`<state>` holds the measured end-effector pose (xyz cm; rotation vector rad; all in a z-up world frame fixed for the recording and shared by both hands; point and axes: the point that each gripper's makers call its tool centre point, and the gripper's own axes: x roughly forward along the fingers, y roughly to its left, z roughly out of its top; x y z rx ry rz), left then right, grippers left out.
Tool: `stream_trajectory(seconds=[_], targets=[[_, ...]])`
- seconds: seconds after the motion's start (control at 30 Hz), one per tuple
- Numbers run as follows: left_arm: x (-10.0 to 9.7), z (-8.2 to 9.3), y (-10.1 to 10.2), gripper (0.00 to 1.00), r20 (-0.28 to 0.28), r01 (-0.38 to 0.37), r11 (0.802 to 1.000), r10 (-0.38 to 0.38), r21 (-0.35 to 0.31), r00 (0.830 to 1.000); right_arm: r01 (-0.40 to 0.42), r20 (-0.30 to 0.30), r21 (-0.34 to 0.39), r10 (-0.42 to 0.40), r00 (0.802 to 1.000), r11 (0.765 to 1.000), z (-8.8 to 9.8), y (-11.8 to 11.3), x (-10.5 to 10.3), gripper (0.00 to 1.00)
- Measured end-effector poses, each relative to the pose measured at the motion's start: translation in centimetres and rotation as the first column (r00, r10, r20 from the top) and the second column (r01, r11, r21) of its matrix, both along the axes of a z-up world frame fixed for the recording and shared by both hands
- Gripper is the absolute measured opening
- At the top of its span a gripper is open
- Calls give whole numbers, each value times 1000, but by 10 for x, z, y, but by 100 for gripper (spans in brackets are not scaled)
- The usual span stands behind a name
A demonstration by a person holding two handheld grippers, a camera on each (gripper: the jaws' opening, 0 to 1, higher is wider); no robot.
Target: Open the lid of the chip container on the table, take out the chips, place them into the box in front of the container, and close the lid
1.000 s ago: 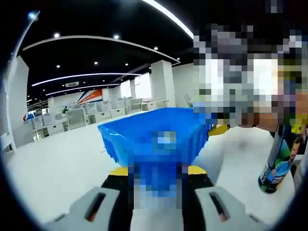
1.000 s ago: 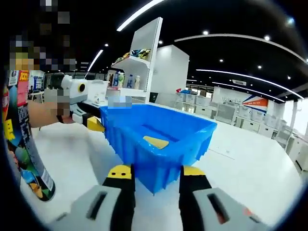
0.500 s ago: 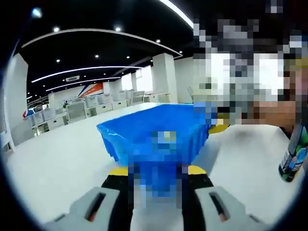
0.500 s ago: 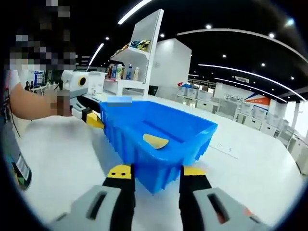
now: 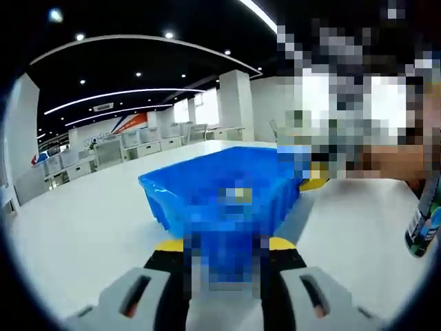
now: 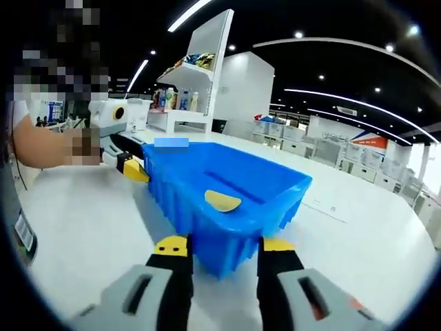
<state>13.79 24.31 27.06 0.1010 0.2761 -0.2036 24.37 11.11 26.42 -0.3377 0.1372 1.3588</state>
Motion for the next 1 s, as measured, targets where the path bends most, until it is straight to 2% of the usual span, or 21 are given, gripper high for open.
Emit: stream_trajectory(seconds=[0.07, 0.13, 0.17, 0.23, 0.3, 0.33, 0.4, 0.5, 0.63, 0.7, 0.77, 0.9, 1.0], targets=[[0, 0, 0, 39, 4, -3, 1000, 3, -2, 1000, -2, 6, -1, 2, 1000, 1000, 0, 0, -1, 35], [1, 0, 1, 40, 7, -11, 1000, 11, -6, 1000, -35, 69, -22, 37, 997, 999, -1, 0, -1, 36], [0, 0, 1, 40, 7, -16, 1000, 16, -10, 1000, -37, 78, -34, 39, 996, 999, -2, -2, -1, 36], [-2, 1, 1, 43, 7, -27, 1000, 27, -16, 1000, -33, 68, -37, 36, 997, 999, -3, -3, -1, 37], [-5, 2, 4, 51, 7, -38, 998, 39, -45, 999, -16, 41, -23, 17, 999, 1000, -1, -8, 0, 44], [-9, -1, 5, 54, -11, -39, 998, 38, -56, 999, 16, -12, -24, -16, 1000, 1000, -2, -12, 3, 48], [-16, -8, 8, 56, -57, -47, 998, 44, -47, 997, 41, -44, -18, -42, 998, 999, -1, -17, 4, 51], [-27, -3, 10, 56, -46, -55, 998, 54, -24, 997, 57, -50, 8, -56, 997, 998, 7, -27, 0, 51], [-46, 4, 8, 57, -71, -88, 992, 82, -86, 994, 86, -56, -4, -87, 995, 996, 12, -41, -11, 52], [-57, 10, 3, 59, -69, -82, 993, 76, -87, 995, 92, -59, 9, -91, 994, 996, 19, -47, -19, 58], [-69, 16, -1, 62, -75, -80, 993, 73, -88, 995, 104, -68, -10, -104, 992, 995, 19, -56, -25, 59], [-91, 23, -8, 65, -103, -89, 994, 83, -64, 991, 135, -73, -49, -139, 988, 990, 22, -75, -36, 60], [-111, 22, -14, 66, -155, -101, 993, 91, -56, 984, 144, -102, -45, -148, 984, 988, 30, -89, -51, 61]])
